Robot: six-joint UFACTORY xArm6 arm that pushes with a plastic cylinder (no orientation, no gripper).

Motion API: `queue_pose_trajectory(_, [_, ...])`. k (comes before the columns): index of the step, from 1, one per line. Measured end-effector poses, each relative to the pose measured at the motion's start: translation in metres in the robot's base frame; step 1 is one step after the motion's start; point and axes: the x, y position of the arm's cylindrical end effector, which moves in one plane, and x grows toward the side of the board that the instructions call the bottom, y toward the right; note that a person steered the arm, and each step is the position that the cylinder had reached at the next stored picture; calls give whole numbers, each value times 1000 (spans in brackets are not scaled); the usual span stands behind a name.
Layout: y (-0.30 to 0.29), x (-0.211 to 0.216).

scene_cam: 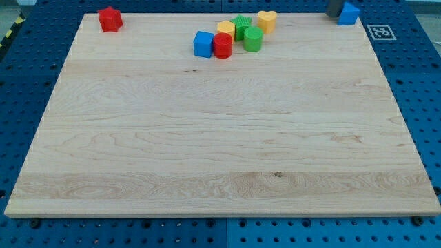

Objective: Push the blue triangle to the top right of the board

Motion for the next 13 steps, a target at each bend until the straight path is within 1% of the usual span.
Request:
queue_pose_trajectory(1, [-1, 0])
queue_pose_trajectory(2, [-13, 10])
queue_pose_trajectory(3, [-16, 43])
queue_pose_trajectory(4, [7, 77])
queue_pose_trajectory(5, [76, 69])
queue_pose_trajectory(6, [103, 47])
queue_pose_trajectory(7, [95, 6])
queue_pose_trajectory(9, [88, -1])
queue_pose_trajectory(11, [28, 0])
queue_pose_trajectory(13, [17, -1])
